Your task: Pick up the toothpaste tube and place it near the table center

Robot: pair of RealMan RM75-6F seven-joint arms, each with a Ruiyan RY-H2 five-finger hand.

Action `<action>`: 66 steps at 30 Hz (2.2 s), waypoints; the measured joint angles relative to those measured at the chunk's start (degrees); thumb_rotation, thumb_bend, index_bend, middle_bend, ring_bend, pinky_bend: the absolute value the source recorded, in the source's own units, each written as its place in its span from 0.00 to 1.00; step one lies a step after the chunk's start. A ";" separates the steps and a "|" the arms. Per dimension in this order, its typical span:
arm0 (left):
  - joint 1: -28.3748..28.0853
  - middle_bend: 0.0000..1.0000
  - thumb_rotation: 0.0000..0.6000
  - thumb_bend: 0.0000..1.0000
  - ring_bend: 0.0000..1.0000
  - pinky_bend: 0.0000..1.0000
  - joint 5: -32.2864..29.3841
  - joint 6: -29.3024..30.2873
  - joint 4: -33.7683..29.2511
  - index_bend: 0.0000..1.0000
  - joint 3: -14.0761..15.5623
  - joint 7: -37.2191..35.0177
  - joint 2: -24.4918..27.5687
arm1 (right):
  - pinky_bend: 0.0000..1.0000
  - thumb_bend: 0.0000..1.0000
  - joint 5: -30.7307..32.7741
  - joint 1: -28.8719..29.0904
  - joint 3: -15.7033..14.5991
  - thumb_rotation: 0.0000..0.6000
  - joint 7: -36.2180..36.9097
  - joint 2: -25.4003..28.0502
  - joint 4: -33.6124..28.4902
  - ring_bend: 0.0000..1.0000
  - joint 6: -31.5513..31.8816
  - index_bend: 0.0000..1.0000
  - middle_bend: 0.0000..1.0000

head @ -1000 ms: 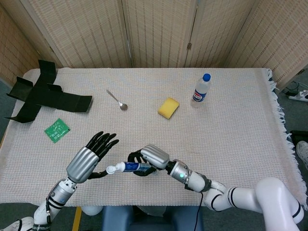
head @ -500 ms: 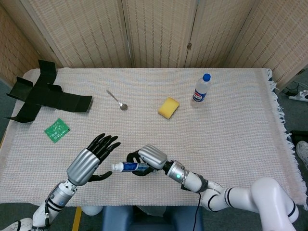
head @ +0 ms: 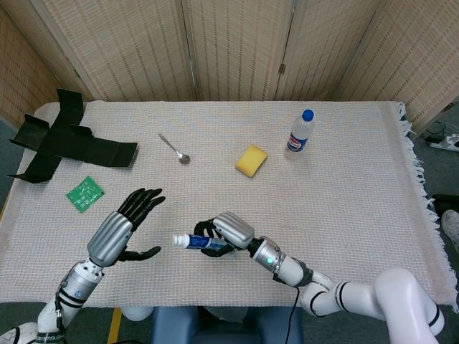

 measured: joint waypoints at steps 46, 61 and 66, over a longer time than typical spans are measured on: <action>-6.06 0.05 0.00 0.13 0.00 0.00 -6.83 -8.29 -0.15 0.00 -1.92 8.42 -6.88 | 0.65 0.91 9.21 1.02 9.71 1.00 -10.41 -9.88 -5.19 0.74 -1.58 0.77 0.68; -6.24 0.05 0.00 0.13 0.00 0.00 -7.13 -8.80 0.71 0.00 -1.35 14.45 -7.63 | 0.65 0.91 10.07 0.83 10.09 1.00 -10.99 -9.54 -6.11 0.74 -2.92 0.77 0.68; -6.23 0.05 0.00 0.13 0.00 0.00 -7.46 -8.72 0.97 0.00 -1.38 16.01 -8.04 | 0.65 0.92 10.11 0.77 10.06 1.00 -11.05 -9.60 -5.97 0.74 -3.13 0.77 0.68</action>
